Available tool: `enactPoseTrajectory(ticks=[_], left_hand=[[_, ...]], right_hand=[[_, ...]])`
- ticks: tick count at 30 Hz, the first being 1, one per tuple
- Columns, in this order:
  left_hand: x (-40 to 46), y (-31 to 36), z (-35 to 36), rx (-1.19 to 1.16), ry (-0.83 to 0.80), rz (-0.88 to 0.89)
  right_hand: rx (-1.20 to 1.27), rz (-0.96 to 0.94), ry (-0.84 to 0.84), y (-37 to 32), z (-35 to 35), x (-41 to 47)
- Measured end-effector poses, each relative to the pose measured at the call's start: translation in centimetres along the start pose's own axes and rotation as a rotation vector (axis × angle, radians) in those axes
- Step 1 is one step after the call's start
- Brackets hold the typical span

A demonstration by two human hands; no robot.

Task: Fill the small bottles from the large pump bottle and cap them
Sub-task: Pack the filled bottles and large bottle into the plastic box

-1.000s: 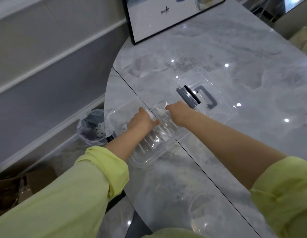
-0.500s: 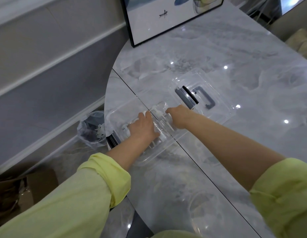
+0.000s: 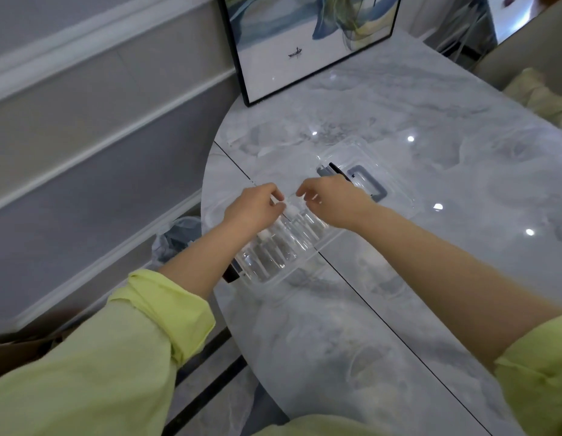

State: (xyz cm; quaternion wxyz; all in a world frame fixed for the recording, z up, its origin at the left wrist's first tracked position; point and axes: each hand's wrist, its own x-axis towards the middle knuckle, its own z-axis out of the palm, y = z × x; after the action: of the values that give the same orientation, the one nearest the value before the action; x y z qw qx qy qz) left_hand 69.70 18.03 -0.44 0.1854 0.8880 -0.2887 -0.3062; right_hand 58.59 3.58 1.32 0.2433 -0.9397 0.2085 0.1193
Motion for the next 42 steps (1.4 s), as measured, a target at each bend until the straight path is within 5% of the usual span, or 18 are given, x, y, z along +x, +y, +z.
enactPoseTrajectory(ticks=[7, 18, 36, 42], left_hand=[[-3.5, 3.6, -1.7, -0.146, 0.051, 0.19], [-9.4, 11.7, 2.1, -0.129, -0.228, 0.423], [-14.2, 18.9, 15.9, 0.017, -0.553, 0.497], [-16.8, 23.6, 21.8, 0.069, -0.588, 0.481]], right_hand=[[0.431, -0.035, 0.355, 0.9, -2.2, -8.3], [0.629, 0.295, 0.61, 5.8, -1.3, -21.6], [0.87, 0.775, 0.734, 17.7, 9.4, -38.5], [1.231, 0.958, 0.747, 23.5, 13.9, -43.1]])
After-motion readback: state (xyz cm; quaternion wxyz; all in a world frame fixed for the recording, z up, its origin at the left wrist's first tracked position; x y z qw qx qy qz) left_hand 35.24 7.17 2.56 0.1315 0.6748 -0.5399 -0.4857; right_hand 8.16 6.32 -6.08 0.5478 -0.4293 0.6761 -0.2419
